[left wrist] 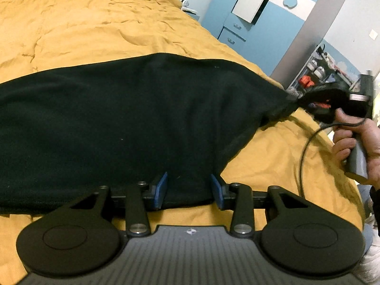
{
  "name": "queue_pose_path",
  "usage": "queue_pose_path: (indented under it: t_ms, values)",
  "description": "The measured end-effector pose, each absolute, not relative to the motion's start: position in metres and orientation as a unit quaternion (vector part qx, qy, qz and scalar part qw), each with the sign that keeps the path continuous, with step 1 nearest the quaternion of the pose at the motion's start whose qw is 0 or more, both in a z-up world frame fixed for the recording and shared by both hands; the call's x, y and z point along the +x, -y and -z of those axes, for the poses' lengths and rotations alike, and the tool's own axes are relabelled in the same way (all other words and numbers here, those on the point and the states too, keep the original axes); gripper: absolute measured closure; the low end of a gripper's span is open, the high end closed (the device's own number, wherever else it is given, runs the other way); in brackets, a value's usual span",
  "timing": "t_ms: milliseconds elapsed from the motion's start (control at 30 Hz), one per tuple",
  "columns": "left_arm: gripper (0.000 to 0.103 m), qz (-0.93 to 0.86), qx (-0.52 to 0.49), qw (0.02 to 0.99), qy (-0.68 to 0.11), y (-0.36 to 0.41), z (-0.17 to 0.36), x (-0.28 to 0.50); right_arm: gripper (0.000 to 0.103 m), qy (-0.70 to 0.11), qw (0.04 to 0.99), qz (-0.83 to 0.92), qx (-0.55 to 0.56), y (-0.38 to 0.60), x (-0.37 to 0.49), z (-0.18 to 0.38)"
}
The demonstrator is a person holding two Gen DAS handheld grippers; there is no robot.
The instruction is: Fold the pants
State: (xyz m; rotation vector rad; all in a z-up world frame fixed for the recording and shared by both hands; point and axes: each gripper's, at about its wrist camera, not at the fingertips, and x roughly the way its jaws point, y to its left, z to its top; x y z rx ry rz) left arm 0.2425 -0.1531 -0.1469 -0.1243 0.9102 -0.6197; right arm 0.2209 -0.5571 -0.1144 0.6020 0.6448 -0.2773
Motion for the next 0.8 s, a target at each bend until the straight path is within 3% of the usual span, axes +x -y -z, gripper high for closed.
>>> queue_pose_path:
  t_ms: [167,233,333,467,600,700,800]
  values:
    - [0.058,0.292,-0.062,0.850,-0.434,0.152,0.151,0.244,0.101,-0.342,0.893,0.138,0.258,0.560,0.221,0.124]
    - [0.058,0.292,-0.057,0.850,-0.434,0.152,0.149,0.242,0.095,-0.361,0.887,0.152,0.245,0.566,0.221,0.140]
    - [0.057,0.299,-0.052,0.848,-0.435,0.146,0.142,0.239,0.091,-0.341,0.883,0.192,0.259,0.575,0.207,0.139]
    - [0.056,0.287,-0.059,0.858,-0.422,0.114,0.125,0.228,0.088,-0.320,0.903,0.210,0.197,0.554,0.193,0.115]
    - [0.047,0.218,-0.101,0.888,-0.391,0.046,0.106,0.214,0.087,-0.282,0.940,0.135,0.136,0.496,0.193,0.084]
    - [0.046,0.149,-0.153,0.902,-0.375,-0.021,0.097,0.204,0.078,-0.292,0.951,0.024,0.102,0.430,0.202,0.074]
    - [0.044,0.058,-0.211,0.907,-0.361,-0.101,0.093,0.192,0.077,-0.305,0.946,-0.090,0.066,0.350,0.211,0.074]
